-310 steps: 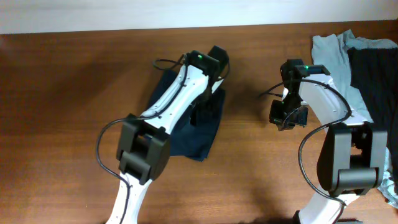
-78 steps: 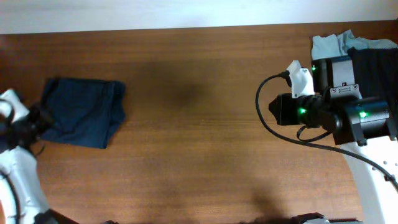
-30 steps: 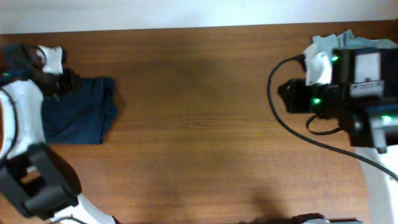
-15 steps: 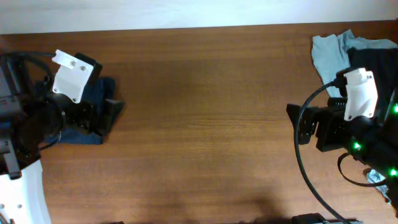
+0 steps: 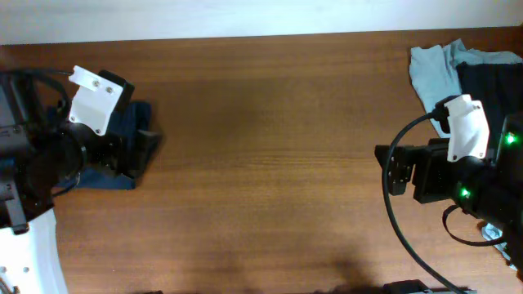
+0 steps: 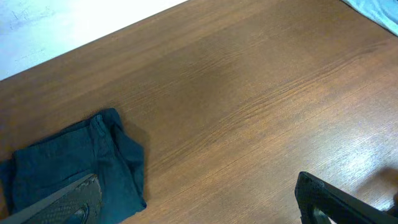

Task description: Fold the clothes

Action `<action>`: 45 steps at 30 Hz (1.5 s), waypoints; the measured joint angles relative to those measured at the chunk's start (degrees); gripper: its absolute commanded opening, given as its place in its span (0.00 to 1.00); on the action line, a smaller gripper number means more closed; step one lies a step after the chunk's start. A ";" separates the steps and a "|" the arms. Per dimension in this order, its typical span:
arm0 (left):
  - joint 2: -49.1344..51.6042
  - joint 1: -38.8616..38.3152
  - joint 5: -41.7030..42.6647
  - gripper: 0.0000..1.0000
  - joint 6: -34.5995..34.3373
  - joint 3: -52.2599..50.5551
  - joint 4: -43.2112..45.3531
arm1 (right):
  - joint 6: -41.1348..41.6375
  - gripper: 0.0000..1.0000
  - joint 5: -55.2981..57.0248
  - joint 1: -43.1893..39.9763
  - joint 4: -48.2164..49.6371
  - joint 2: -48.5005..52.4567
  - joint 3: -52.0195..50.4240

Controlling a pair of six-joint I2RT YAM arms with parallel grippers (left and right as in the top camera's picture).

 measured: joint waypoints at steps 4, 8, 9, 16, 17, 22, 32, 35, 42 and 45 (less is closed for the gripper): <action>0.00 0.00 0.00 0.99 0.00 0.00 0.00 | -4.11 0.99 1.77 0.00 -0.15 -0.37 0.00; 0.00 0.00 -0.04 0.99 0.00 0.00 -0.02 | -8.46 0.99 4.76 -0.85 5.99 -3.54 -1.81; 0.00 0.00 -0.15 0.99 0.00 0.00 -0.02 | -9.14 0.99 5.75 -1.66 7.52 -5.27 -3.10; 0.00 0.00 -0.20 0.99 0.00 -0.07 -0.24 | -13.16 0.99 8.52 -4.35 23.50 -27.69 -33.14; 0.00 0.00 -0.24 0.99 0.00 -0.07 -0.22 | -13.53 0.99 8.70 -4.35 24.17 -29.81 -36.26; 0.00 0.00 -0.37 0.99 0.00 -0.09 -0.17 | -14.49 0.99 9.07 -4.39 26.36 -42.62 -56.63; 0.00 0.02 -0.44 0.99 0.00 -0.11 -0.17 | -13.51 0.99 7.76 -4.39 35.71 -61.77 -83.58; 0.00 0.00 -0.44 0.99 0.00 -0.11 -0.17 | -13.44 0.99 7.23 -4.39 37.73 -62.01 -88.24; 0.00 0.00 -0.44 0.99 0.00 -0.11 -0.17 | -13.35 0.98 6.64 -4.39 40.13 -62.03 -93.42; 0.00 0.00 -0.46 0.99 0.00 -0.11 -0.17 | -13.27 0.99 6.64 -4.39 40.04 -62.01 -93.61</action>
